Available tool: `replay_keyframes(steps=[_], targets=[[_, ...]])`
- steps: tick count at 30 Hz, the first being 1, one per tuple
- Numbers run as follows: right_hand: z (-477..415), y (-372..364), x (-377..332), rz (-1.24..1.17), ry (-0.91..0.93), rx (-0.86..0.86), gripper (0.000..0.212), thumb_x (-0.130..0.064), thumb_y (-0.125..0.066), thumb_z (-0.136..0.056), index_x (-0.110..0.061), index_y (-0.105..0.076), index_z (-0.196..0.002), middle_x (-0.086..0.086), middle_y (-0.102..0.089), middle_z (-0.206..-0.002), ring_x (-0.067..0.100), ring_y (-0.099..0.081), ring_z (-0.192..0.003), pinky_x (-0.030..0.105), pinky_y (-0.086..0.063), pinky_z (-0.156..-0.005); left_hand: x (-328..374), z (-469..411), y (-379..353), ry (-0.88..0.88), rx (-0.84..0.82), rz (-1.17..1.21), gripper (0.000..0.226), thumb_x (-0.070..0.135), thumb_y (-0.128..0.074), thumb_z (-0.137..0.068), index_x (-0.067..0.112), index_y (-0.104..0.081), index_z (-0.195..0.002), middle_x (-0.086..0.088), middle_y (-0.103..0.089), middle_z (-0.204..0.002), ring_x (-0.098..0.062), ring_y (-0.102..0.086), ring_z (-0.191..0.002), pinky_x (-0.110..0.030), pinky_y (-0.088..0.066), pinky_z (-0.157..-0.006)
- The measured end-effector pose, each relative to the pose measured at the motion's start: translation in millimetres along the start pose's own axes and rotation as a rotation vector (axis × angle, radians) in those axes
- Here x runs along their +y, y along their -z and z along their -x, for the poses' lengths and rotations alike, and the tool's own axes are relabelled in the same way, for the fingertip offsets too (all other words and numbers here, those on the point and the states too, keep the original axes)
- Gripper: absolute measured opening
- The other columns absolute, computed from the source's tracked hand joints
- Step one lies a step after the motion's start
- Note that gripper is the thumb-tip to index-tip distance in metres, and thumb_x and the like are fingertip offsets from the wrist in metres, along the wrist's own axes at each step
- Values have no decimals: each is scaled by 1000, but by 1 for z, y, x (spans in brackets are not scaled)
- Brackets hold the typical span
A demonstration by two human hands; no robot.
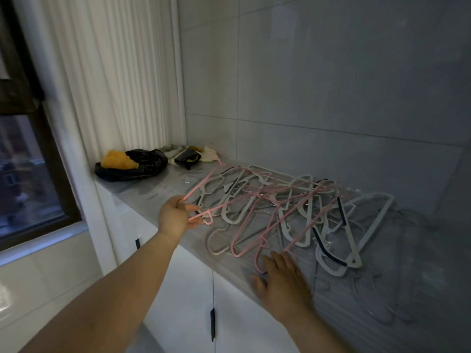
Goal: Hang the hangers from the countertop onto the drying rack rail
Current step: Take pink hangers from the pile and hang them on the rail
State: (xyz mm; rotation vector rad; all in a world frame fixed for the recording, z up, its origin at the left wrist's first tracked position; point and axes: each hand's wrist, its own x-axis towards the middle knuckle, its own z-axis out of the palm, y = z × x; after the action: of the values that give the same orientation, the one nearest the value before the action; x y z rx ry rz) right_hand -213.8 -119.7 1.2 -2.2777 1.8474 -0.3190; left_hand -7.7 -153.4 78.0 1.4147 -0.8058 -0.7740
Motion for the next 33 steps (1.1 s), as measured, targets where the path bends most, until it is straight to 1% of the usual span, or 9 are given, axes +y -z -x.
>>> replay_keyframes(steps=[8,10,14,17,20,23,26,30,33], targets=[[17,-6,0,105,110,98,56,-52,-30,-73,-19,-75,-66,-4,-73,-70,16,-72,-68,25,-57,-56,9,28,20,-53,13,1,34,9,-23,-100,-5,-40,-127,-14,-57,-87,-21,-56,-42,-14,-47,-35],[16,-10,3,94,136,129,74,-48,-13,-93,-19,-74,-63,-2,-74,-71,17,-72,-70,26,-58,-58,8,35,20,-21,8,32,35,9,-24,-100,-4,-38,-130,-15,-56,-88,-24,-53,-48,-15,-47,-36],[16,-18,9,132,150,219,91,-45,6,-95,-18,-74,-62,-2,-74,-72,17,-73,-71,26,-57,-59,6,48,23,44,-13,113,37,8,-23,-100,-3,-33,-134,-8,-55,-73,-21,-57,-41,-16,-48,-37],[27,-5,4,88,118,126,75,-51,-11,-87,-11,-74,-90,10,-71,-103,30,-66,-103,36,-55,-83,0,56,24,152,-69,232,39,2,-24,-99,-2,-28,-137,-12,-54,-74,-28,-59,-49,-21,-51,-42],[31,1,2,-2,169,74,89,-57,-2,-70,-13,-44,-135,4,-32,-150,22,-20,-143,33,-21,-115,-11,66,20,252,-117,341,42,0,-25,-98,-4,-23,-140,-15,-55,-76,-23,-62,-42,-27,-56,-55],[29,1,2,9,201,219,87,-57,-8,-68,-9,-57,-122,9,-48,-139,30,-36,-135,38,-33,-109,-22,72,10,307,-118,440,41,-6,-32,-95,-10,-28,-135,-16,-55,-77,-27,-60,-58,-30,-57,-68],[31,2,5,-17,213,78,58,-48,-23,-93,-14,-41,-136,-1,-27,-152,17,-13,-144,29,-16,-116,-26,72,1,333,-89,483,40,-7,-36,-94,-11,-33,-134,-15,-57,-80,-27,-62,-62,-22,-57,-48],[28,3,7,-30,213,77,48,-41,-34,-97,-17,-35,-140,-5,-20,-154,14,-6,-144,26,-10,-116,-16,67,-13,294,-63,526,40,-2,-27,-98,-4,-26,-138,-17,-58,-87,-25,-60,-67,-34,-48,-82],[27,2,7,-26,218,91,48,-41,-34,-97,-17,-36,-139,-5,-21,-153,14,-6,-144,25,-10,-116,-8,64,-18,222,-68,503,41,2,-24,-99,-1,-23,-140,-13,-57,-82,-24,-61,-65,-37,-43,-86]])
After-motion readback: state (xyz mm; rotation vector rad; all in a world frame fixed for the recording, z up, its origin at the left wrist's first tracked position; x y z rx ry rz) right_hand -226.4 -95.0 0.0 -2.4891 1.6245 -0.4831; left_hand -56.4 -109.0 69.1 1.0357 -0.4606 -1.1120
